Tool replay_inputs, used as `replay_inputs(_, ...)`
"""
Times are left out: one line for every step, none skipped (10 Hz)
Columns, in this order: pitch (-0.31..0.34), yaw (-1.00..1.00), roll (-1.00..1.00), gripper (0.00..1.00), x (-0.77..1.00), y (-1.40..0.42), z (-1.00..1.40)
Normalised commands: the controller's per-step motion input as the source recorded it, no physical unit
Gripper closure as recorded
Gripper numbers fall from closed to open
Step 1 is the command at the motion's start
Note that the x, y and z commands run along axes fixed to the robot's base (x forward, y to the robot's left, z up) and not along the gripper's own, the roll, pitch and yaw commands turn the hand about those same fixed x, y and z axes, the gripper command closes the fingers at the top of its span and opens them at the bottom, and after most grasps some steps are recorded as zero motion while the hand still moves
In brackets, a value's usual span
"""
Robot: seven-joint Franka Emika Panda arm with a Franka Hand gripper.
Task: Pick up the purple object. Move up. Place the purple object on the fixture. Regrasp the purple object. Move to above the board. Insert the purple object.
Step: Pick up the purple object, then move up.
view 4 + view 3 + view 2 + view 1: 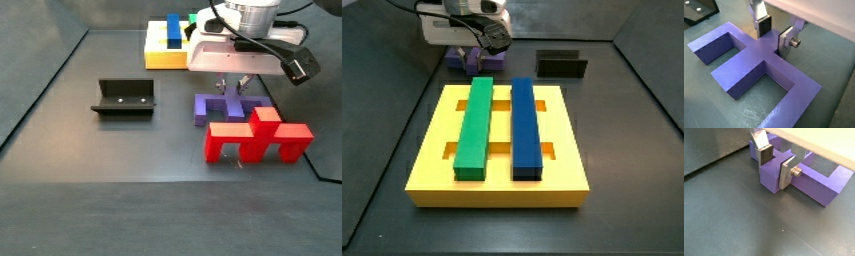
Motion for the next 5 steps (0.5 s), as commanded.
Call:
replay_inputs(0.000,0.00,0.00,1.00,0.00,0.00,0.00)
replay_inputs(0.000,0.00,0.00,1.00,0.00,0.00,0.00)
replay_inputs(0.000,0.00,0.00,1.00,0.00,0.00,0.00)
replay_inputs(0.000,0.00,0.00,1.00,0.00,0.00,0.83)
replay_inputs(0.016,0.04,-0.01,1.00,0.02,-0.08,0.80)
